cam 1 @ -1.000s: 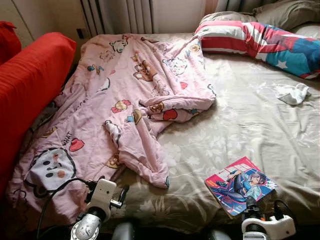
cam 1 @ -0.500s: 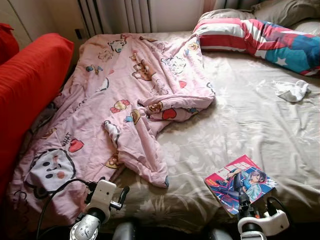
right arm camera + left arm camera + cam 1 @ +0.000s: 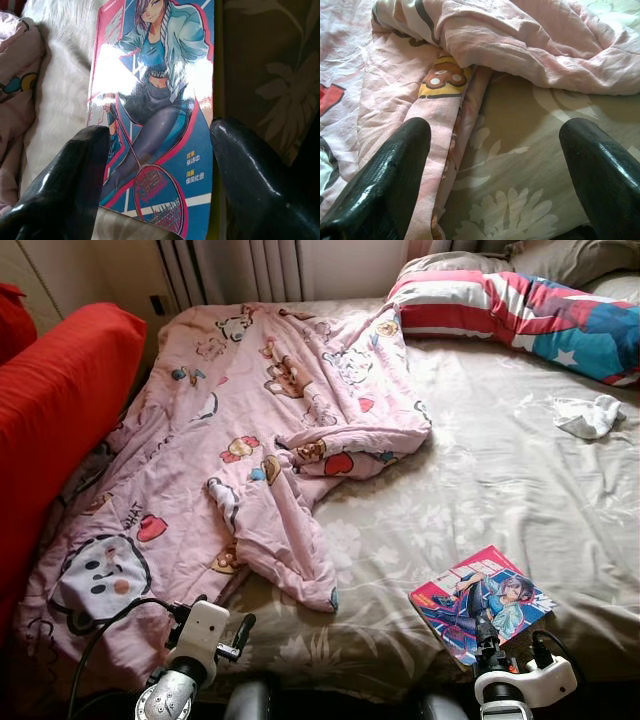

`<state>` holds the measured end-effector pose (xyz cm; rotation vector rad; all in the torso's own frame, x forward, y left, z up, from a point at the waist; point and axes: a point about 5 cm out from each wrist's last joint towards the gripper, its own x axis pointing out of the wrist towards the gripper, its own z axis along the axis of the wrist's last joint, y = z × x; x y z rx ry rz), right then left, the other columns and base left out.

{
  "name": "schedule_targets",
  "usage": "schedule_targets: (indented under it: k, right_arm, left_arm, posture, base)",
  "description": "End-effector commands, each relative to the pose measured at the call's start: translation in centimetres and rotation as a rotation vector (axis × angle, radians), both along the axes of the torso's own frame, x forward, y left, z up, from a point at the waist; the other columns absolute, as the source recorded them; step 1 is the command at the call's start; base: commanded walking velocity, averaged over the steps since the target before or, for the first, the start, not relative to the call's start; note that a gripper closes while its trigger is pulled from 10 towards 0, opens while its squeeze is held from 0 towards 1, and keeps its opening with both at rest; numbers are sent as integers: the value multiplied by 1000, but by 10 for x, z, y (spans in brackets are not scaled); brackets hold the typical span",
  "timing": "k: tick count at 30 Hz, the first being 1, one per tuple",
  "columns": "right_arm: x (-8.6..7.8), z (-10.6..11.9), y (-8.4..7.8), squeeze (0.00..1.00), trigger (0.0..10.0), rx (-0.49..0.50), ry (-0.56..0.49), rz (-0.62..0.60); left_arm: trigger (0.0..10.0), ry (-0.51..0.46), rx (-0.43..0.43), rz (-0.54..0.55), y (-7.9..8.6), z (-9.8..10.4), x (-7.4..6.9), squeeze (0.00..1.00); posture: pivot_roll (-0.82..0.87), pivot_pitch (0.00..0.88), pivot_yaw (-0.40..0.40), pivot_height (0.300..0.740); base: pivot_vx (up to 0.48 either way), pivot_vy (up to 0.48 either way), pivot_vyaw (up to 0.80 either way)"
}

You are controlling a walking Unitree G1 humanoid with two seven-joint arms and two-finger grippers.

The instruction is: Clean up the room

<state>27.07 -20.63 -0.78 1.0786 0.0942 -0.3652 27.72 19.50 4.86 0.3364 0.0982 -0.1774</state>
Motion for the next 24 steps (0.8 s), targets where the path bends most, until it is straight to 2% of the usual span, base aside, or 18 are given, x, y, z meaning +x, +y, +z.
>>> schedule_targets:
  k: [1,9,12,24]
  right_arm:
    - [-5,-5,2,0,10000,11,13,-9]
    - [-4,-3,3,0,10000,2,-7,-4]
    - [2,4,3,0,10000,16,-64,-16]
    - [11,7,4,0,10000,60,-41,-23]
  left_arm:
    - [10000,43,18,1,5,-8,-7,0]
    - [10000,49,23,0,5,-9,-9,0]
    - [10000,52,27,1,6,-9,-9,0]
    - [10000,58,32,0,5,-9,-9,0]
  posture:
    - [73,233,66,556]
    - [75,233,69,551]
    - [78,231,71,551]
    - [80,231,75,551]
  base:
    - [0,0,0]
    - [0,0,0]
    - [0,0,0]
    - [0,0,0]
